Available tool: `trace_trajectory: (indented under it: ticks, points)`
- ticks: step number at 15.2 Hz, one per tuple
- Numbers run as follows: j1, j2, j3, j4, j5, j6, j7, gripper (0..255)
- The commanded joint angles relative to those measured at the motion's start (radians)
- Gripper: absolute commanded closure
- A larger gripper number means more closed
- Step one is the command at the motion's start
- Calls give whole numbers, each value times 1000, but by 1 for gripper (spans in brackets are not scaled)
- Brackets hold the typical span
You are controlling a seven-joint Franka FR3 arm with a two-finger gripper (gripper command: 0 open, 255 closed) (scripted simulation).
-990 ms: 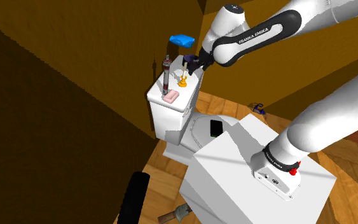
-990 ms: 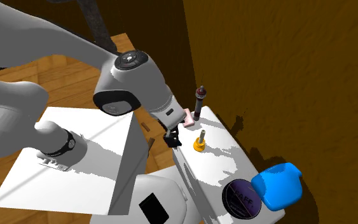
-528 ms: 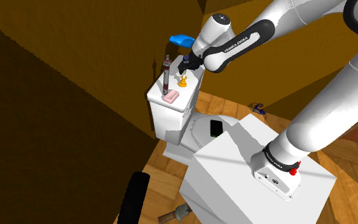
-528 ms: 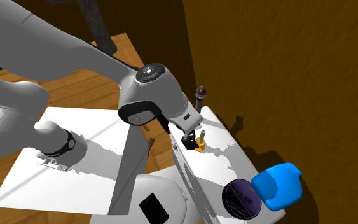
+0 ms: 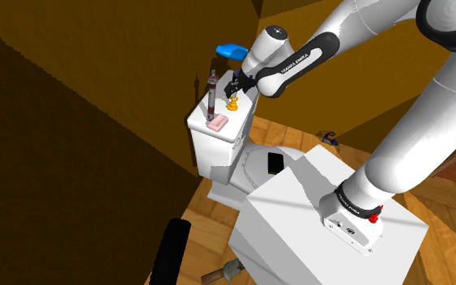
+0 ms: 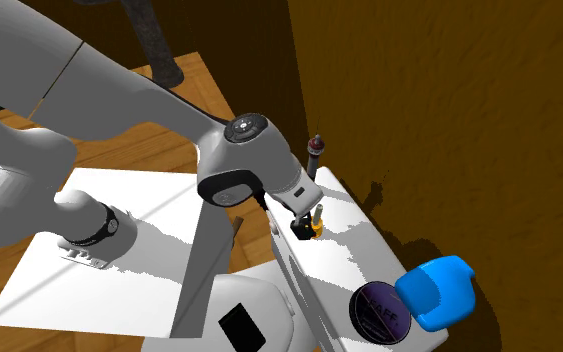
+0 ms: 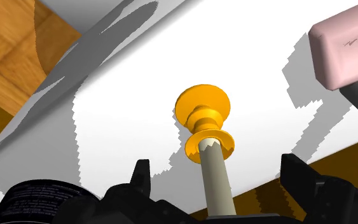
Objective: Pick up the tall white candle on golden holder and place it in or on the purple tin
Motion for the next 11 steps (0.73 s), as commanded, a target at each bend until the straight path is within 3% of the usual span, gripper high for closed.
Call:
trace_trajectory:
  ticks: [1, 4, 5, 11]
  points:
    - [1, 2, -1, 1, -2, 1, 2, 0]
    - [0, 2, 0, 1, -1, 1, 1, 0]
    - [0, 2, 0, 1, -1, 1, 1, 255]
    - [1, 2, -1, 1, -2, 1, 2, 255]
